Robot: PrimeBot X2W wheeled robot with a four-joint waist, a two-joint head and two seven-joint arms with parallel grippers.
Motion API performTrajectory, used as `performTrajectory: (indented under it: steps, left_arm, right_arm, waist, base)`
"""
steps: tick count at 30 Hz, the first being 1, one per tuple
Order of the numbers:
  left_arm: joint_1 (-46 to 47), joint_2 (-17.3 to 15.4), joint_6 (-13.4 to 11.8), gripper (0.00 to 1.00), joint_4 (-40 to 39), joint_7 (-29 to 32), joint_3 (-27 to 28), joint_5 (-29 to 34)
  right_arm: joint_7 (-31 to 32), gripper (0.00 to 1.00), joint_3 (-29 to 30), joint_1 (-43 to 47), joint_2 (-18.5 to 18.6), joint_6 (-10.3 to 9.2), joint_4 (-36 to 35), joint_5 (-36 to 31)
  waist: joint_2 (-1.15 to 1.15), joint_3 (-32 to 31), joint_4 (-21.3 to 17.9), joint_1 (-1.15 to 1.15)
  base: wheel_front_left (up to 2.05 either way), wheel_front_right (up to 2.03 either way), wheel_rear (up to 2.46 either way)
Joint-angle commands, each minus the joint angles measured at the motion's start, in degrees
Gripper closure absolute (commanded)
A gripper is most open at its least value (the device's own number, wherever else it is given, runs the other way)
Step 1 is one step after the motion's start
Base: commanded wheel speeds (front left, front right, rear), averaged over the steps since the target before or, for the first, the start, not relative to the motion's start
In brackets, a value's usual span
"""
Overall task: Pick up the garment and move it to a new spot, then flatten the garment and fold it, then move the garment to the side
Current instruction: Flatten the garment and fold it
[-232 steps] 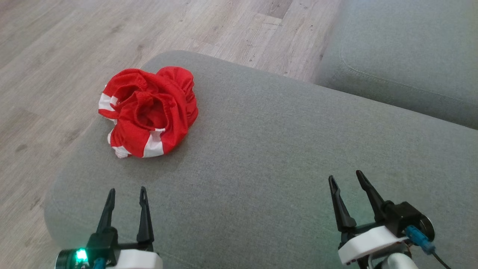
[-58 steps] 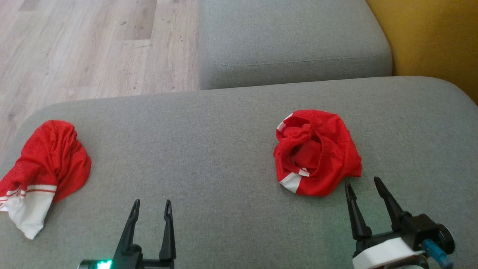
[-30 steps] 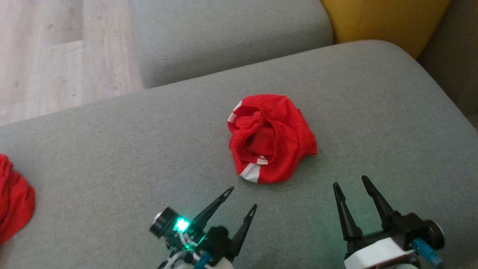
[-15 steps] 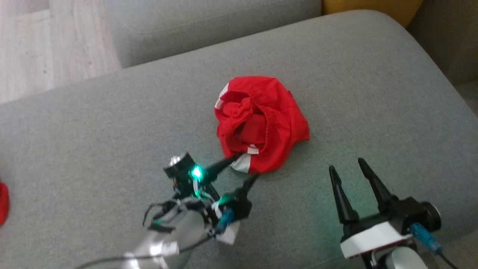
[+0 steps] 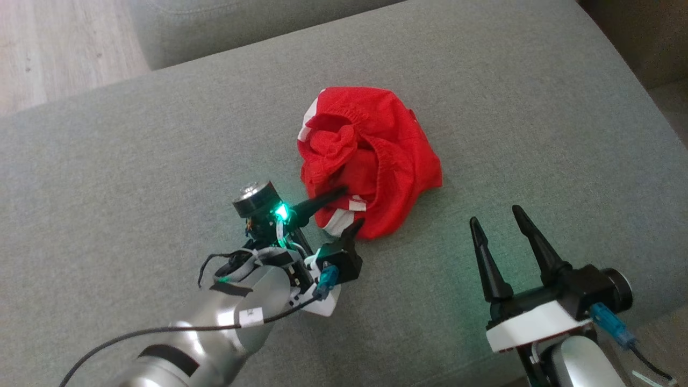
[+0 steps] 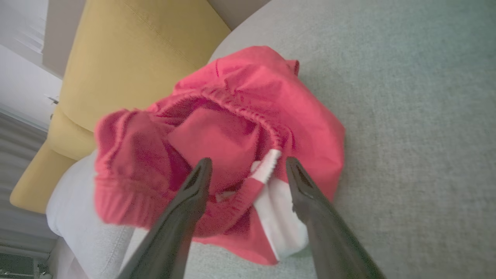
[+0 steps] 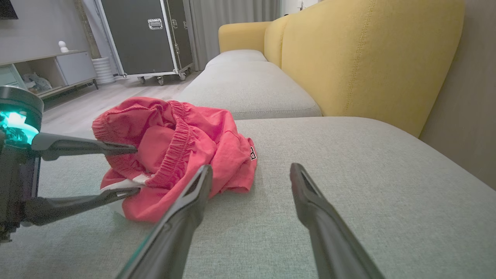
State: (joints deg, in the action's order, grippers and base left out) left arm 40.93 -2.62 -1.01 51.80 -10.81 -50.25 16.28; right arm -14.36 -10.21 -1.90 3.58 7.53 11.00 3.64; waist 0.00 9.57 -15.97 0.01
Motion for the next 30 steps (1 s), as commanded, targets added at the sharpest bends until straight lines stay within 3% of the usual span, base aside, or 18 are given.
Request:
performTrajectory:
  steps: [1,10,11,12,13,14,15,16,22,26,30]
  left_arm:
    - [3.23,-0.27,-0.11,0.00,-0.90,0.16,0.66,-0.69]
    - [4.96,-0.26,-1.28,0.00,1.54,0.05,-3.51,-3.55]
    - [5.11,-0.26,-1.40,0.07,1.81,-0.02,-3.82,-3.91]
    - [5.26,-0.26,-1.49,0.26,2.08,-0.09,-4.15,-4.26]
    - [5.39,-0.26,-1.48,0.53,2.37,-0.10,-4.48,-4.61]
    - [5.50,-0.26,-1.51,0.64,2.61,-0.11,-4.80,-4.97]
    - [5.59,-0.26,-1.52,0.93,2.81,-0.13,-5.13,-5.34]
    - [5.62,-0.26,-1.41,1.00,3.04,-0.09,-5.48,-5.73]
    - [5.27,-0.26,-0.17,1.00,3.38,-0.07,-7.19,-8.85]
    - [4.93,-0.26,4.45,1.00,-1.51,-1.30,-6.10,-16.55]
    - [8.46,-0.26,7.11,1.00,-5.01,-1.13,-5.36,-23.89]
  right_arm:
    - [-0.63,0.00,-1.29,-1.87,0.28,-0.04,-1.80,0.53]
    - [-0.63,0.00,-1.40,-2.45,0.10,-0.04,-1.67,0.51]
    - [-0.63,0.00,-1.40,-2.49,0.08,-0.04,-1.66,0.52]
    - [-0.63,0.00,-1.39,-2.52,0.07,-0.04,-1.63,0.51]
    - [-0.63,0.00,-1.36,-2.54,0.05,-0.04,-1.61,0.50]
    - [-0.63,0.00,-1.31,-2.54,0.03,-0.04,-1.59,0.47]
    - [-0.63,0.00,-1.26,-2.54,0.02,-0.04,-1.58,0.45]
    - [-0.63,0.00,-1.22,-2.53,0.00,-0.04,-1.56,0.44]
    - [-0.63,0.00,-1.10,-2.19,-0.10,-0.04,-1.20,0.30]
    - [-0.63,0.00,-1.15,-1.56,-0.17,-0.04,-0.93,0.34]
    - [-0.63,0.00,-1.87,-1.24,-0.30,-0.04,-0.59,0.62]
  waist:
    - [0.00,0.36,-0.18,-0.01]
    - [0.00,1.06,-1.18,-0.01]
    - [0.00,1.06,-1.32,-0.01]
    - [0.00,1.06,-1.44,-0.01]
    - [0.00,1.05,-1.57,-0.01]
    - [0.00,1.02,-1.66,-0.01]
    - [0.00,0.98,-1.75,-0.01]
    - [0.00,0.91,-1.82,-0.01]
    - [0.00,-0.43,-2.14,-0.01]
    - [0.00,-2.55,-2.56,-0.01]
    - [0.00,-5.00,-3.77,-0.01]
  base:
    - [0.00,0.00,0.00]
    - [0.00,0.00,0.00]
    - [0.00,0.00,0.00]
    - [0.00,0.00,0.00]
    - [0.00,0.00,0.00]
    - [0.00,0.00,0.00]
    - [0.00,0.00,0.00]
    - [0.00,0.00,0.00]
    - [0.00,0.00,0.00]
    - [0.00,0.00,0.00]
    - [0.00,0.00,0.00]
